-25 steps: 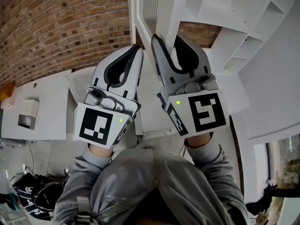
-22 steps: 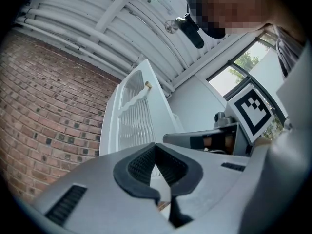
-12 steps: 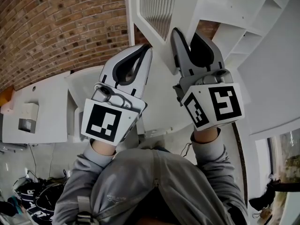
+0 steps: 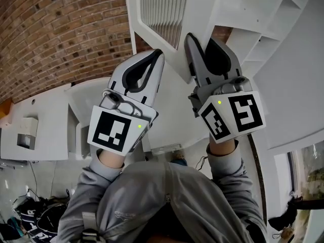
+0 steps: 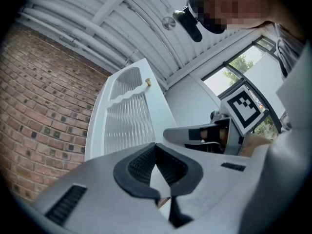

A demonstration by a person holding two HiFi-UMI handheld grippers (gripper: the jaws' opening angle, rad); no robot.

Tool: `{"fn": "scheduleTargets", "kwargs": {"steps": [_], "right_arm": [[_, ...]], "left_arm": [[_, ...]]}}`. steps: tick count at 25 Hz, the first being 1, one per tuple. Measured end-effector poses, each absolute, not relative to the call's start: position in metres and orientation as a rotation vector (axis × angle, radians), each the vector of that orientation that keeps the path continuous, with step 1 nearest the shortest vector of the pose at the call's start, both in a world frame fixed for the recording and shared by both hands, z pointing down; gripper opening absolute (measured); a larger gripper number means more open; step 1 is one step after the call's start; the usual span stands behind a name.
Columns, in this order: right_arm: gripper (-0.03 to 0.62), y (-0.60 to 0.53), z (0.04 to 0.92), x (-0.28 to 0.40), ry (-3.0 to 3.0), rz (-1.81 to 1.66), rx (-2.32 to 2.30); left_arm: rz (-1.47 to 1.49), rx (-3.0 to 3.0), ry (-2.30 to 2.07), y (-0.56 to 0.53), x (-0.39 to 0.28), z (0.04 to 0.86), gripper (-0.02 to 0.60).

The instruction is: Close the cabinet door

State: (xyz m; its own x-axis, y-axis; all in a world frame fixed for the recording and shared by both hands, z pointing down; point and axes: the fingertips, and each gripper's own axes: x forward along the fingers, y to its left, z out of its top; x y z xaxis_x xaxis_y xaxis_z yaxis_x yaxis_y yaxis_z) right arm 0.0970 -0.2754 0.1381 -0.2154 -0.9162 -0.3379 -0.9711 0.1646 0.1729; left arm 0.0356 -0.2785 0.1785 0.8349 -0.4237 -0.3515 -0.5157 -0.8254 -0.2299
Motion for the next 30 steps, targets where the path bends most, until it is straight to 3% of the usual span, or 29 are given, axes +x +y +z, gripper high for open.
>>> {"fn": "scheduleTargets", "kwargs": {"steps": [30], "right_arm": [[0.118, -0.346, 0.140, 0.220, 2.495, 0.425, -1.422]], "left_arm": [[0.389, -2.627, 0.986, -0.345, 0.175, 0.181, 0.006]]}}
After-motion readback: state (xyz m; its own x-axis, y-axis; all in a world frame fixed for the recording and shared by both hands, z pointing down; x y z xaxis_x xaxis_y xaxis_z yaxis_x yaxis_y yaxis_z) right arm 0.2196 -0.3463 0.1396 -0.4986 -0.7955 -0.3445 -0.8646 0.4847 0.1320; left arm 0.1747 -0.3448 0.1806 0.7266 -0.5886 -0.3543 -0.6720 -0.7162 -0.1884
